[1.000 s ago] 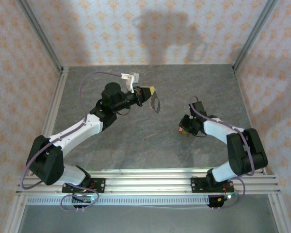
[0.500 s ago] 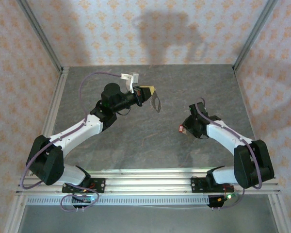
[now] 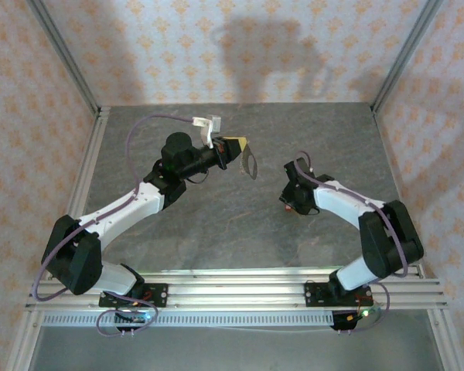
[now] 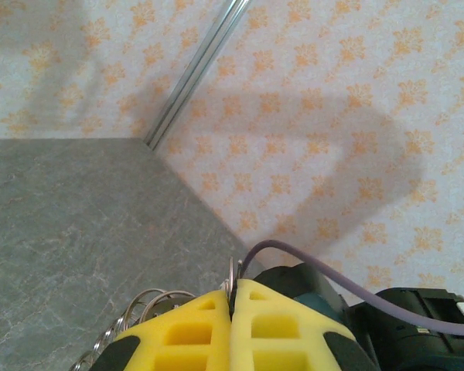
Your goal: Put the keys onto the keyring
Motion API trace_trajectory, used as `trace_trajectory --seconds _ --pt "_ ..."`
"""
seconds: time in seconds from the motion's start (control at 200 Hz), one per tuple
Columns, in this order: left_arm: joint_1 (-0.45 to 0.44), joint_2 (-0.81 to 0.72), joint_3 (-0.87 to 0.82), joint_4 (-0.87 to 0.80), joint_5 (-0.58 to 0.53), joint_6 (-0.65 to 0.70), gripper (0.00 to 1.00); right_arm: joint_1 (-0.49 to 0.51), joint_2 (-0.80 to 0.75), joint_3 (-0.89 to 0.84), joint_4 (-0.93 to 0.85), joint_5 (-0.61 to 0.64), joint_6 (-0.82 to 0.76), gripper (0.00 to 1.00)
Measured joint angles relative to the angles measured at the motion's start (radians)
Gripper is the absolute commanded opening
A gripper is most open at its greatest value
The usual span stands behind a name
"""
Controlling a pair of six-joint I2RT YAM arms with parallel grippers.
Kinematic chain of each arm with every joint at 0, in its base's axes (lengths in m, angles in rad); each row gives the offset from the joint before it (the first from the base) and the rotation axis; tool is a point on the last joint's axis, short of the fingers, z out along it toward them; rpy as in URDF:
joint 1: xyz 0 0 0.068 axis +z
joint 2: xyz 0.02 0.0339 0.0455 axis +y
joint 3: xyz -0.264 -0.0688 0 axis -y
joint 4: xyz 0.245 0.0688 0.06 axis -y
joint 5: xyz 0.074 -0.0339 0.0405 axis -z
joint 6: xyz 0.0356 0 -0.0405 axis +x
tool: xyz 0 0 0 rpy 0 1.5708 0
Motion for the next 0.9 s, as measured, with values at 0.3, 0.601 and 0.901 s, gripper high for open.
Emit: trace_trajectory --seconds 0.3,0.601,0.901 --pt "0.0 0.0 0.0 0.0 0.001 0.0 0.0 0.003 0.066 0.003 0.0 0.011 0.0 0.33" --pt "0.0 0.002 0.0 0.004 0.004 0.0 0.0 0.003 0.086 0.014 0.01 0.014 0.0 0.16" --pt "0.0 0.013 0.0 0.012 0.011 -0.021 0.0 0.003 0.065 0.013 0.007 0.014 -0.003 0.11"
